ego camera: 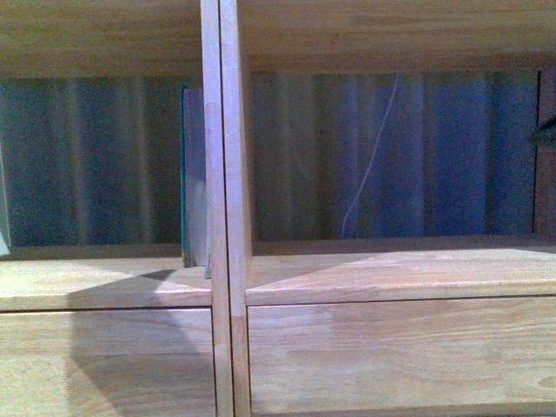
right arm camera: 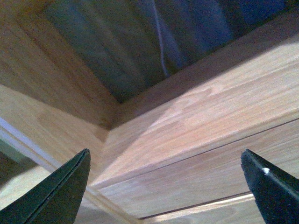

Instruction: Organize books on shelf

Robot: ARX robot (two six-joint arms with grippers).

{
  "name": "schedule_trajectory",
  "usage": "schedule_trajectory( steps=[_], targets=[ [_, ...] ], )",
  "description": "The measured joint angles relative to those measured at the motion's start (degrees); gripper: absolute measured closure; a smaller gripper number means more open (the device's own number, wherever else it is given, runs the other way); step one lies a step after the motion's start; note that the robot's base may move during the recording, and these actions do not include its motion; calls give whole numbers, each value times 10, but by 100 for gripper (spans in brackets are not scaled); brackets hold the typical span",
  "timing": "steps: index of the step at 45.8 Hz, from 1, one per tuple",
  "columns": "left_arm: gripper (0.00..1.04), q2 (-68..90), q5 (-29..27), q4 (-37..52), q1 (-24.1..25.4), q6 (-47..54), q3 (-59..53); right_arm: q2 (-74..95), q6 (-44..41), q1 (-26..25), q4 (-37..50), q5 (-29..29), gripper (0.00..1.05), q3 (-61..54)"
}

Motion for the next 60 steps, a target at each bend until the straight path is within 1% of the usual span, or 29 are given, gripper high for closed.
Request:
schedule_trajectory(
  steps=[3, 4, 6, 8, 9, 14, 20, 23, 39, 55, 60],
  targets=[
    [88, 28, -13, 26, 18, 78, 16, -15, -101, 1, -5, 26, 21, -24],
    [88, 36, -13, 32, 22, 98, 20, -25, -145, -2, 2, 26, 26, -43],
    [88, 56, -12, 50, 33, 137, 26, -41, -200, -16, 15, 5, 34, -78],
    [88, 78, -8, 65, 39, 164, 36, -55, -234, -23, 25, 5, 41, -104],
    [88, 86, -5, 73, 41, 174, 40, -64, -254, -28, 33, 6, 47, -122],
    [88, 134, 12, 112, 38, 209, 69, -99, -288, -30, 57, 3, 67, -186],
    [88, 191, 14, 124, 13, 238, 125, -141, -300, -31, 75, 3, 94, -245],
    [88, 213, 14, 124, 2, 243, 147, -154, -302, -31, 77, 3, 102, -262],
    [88, 381, 1, 116, -71, 249, 309, -253, -307, -31, 67, 3, 102, -349],
    [88, 508, -12, 73, -119, 244, 457, -339, -307, -31, 19, 3, 102, -385],
    [88, 527, -16, 63, -130, 242, 481, -363, -307, -31, 1, 3, 102, -394]
  ],
)
